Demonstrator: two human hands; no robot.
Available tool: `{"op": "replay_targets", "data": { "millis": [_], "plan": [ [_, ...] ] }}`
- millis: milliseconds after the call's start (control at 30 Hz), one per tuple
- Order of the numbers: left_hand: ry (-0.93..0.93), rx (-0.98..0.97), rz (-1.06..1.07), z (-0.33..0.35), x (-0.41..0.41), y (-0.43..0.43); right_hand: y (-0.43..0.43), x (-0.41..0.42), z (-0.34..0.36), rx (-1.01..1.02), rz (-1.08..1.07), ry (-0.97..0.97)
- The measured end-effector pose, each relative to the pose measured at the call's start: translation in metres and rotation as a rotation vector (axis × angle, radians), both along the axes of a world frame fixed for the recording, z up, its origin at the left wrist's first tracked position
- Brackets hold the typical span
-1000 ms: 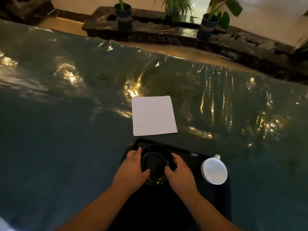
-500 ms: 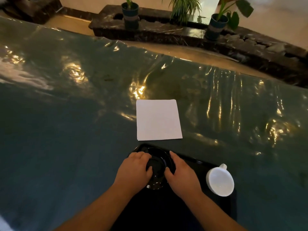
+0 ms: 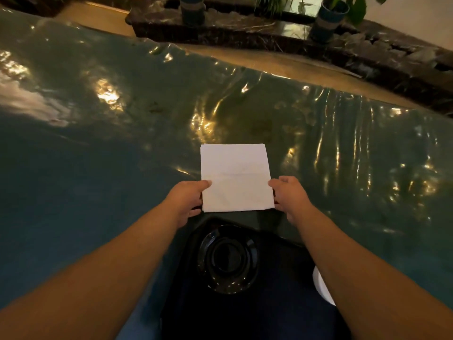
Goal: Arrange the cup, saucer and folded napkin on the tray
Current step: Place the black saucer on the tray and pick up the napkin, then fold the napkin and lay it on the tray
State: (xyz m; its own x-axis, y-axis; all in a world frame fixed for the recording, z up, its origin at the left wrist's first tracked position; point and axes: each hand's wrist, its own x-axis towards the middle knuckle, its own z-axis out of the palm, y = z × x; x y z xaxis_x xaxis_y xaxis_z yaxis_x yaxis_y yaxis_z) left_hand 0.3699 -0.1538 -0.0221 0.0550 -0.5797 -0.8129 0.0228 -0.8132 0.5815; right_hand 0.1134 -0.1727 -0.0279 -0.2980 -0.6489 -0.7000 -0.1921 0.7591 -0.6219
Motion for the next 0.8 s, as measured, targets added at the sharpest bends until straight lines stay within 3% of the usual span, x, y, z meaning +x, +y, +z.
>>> {"op": "replay_targets", "data": {
  "millis": [67,233,433,600,667,733,800],
  "plan": [
    [-0.017,0.030,0.016,-0.004,-0.002,-0.004,-0.003,0.002,-0.003,0.055,-0.050,-0.116],
    [-0.221,0.047,-0.135,-0.007,-0.005,-0.007,0.001,0.014,-0.004,0.035,0.088,-0.085],
    [-0.316,-0.056,-0.277,-0.004,0.001,-0.012,0.002,0.022,0.029,-0.035,0.048,-0.553],
    [0.128,0.032,-0.115,0.009,-0.002,0.002,0.016,0.013,0.060,-0.101,0.045,-0.936],
    [0.367,0.121,-0.164,0.013,-0.009,0.013,0.026,0.006,0.068,-0.131,0.077,-1.067],
    [0.547,0.147,-0.172,0.017,-0.020,0.025,0.041,-0.005,0.078,-0.162,0.142,-1.146],
    [0.613,0.111,-0.058,0.029,-0.036,0.032,0.058,-0.022,0.084,-0.181,0.213,-1.142]
  ]
}}
